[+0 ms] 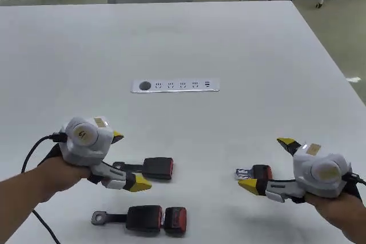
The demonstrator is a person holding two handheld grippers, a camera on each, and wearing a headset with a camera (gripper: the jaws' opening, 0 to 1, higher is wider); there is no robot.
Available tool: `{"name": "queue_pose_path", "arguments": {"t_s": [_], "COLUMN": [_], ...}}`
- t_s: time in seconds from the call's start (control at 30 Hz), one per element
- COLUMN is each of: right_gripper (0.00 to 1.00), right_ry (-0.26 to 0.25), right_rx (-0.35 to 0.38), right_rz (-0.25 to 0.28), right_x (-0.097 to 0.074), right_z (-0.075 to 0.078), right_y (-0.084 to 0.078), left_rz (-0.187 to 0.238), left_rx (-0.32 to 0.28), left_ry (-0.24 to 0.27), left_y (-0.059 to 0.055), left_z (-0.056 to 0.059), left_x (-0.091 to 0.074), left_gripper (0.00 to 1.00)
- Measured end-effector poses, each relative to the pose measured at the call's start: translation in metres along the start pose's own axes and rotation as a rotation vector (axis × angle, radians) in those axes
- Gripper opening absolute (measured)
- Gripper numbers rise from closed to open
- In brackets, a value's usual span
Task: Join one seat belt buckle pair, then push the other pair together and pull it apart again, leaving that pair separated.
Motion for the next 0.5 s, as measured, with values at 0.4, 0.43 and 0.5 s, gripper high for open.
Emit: {"name": "queue_pose_path", "arguments": {"t_s": [0.4, 0.43, 0.5], "right_gripper": [0.99, 1.0, 1.0], "right_ry": [-0.015, -0.011, -0.001], "right_rx": [0.039, 0.032, 0.022], "right_rz": [0.1, 0.1, 0.106], "right_x": [-0.019, -0.02, -0.023], "right_z": [-0.045, -0.049, -0.056], "right_y": [0.013, 0.012, 0.01], "left_rz": [0.163, 0.163, 0.158], "left_rx": [-0.161, -0.163, -0.159], "left_ry": [0.165, 0.166, 0.173], "left_y": [-0.028, -0.032, -0.041], "left_z": [0.038, 0.042, 0.051], "left_x": [-0.056, -0.06, -0.068], "left_gripper": [1.0, 1.0, 1.0]}}
Point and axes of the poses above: the centre of the closed fingertips' face, and the gripper's own axes: x roughly forward along the fingers, z roughly to its right, y roughly out of its top, the point moved 9 cm from there along -x, roughly backward along the fingers
